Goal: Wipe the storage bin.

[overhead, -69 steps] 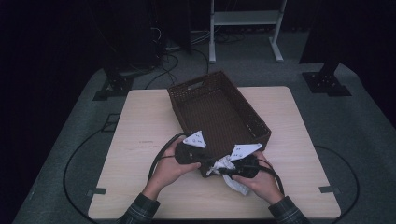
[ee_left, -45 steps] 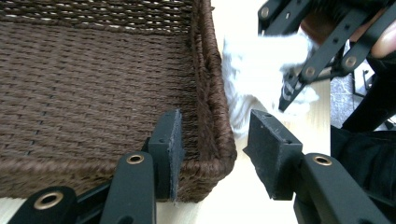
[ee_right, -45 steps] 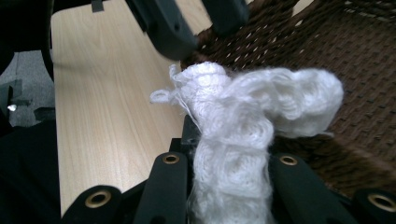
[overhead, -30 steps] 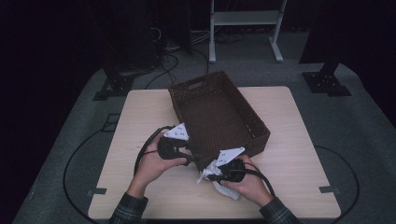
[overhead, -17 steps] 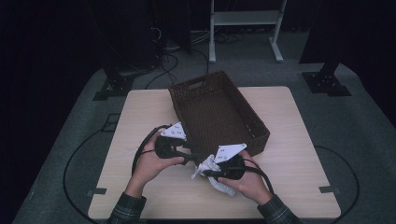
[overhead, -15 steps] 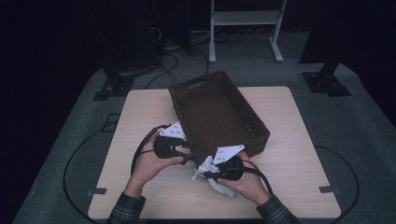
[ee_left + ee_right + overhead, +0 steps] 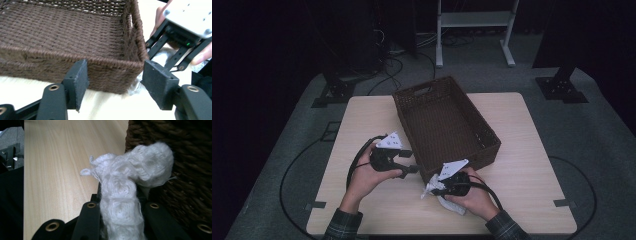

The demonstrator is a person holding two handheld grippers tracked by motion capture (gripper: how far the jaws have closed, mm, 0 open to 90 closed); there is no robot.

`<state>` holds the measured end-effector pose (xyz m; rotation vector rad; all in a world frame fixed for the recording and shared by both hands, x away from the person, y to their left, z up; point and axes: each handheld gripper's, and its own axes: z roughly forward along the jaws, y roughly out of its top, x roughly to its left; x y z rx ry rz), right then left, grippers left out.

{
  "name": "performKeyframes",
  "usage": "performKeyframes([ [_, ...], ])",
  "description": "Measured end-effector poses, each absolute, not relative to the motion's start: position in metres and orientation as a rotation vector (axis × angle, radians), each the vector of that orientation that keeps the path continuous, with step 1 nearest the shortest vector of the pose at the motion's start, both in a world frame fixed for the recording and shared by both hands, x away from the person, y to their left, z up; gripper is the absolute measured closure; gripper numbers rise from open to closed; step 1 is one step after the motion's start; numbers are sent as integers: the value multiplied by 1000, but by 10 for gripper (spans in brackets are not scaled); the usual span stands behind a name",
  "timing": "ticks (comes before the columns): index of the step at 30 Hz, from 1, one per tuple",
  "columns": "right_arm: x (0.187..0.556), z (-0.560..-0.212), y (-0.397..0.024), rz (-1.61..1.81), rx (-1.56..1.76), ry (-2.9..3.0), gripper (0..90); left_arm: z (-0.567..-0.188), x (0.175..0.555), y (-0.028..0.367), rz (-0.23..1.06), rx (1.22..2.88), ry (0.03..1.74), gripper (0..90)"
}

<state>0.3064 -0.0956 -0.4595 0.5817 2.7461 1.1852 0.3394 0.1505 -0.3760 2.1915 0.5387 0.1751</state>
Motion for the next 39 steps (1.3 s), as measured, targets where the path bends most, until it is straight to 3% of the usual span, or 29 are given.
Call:
performKeyframes([
  [7,302,-452,-107,1208,591,2719,745,-387,338,165,212,2196,597,239],
  [23,298,-444,-164,1179,695,2607,744,-416,334,194,224,2212,728,106],
  [39,296,-450,-238,1078,898,2472,742,-450,321,231,276,2186,840,74],
])
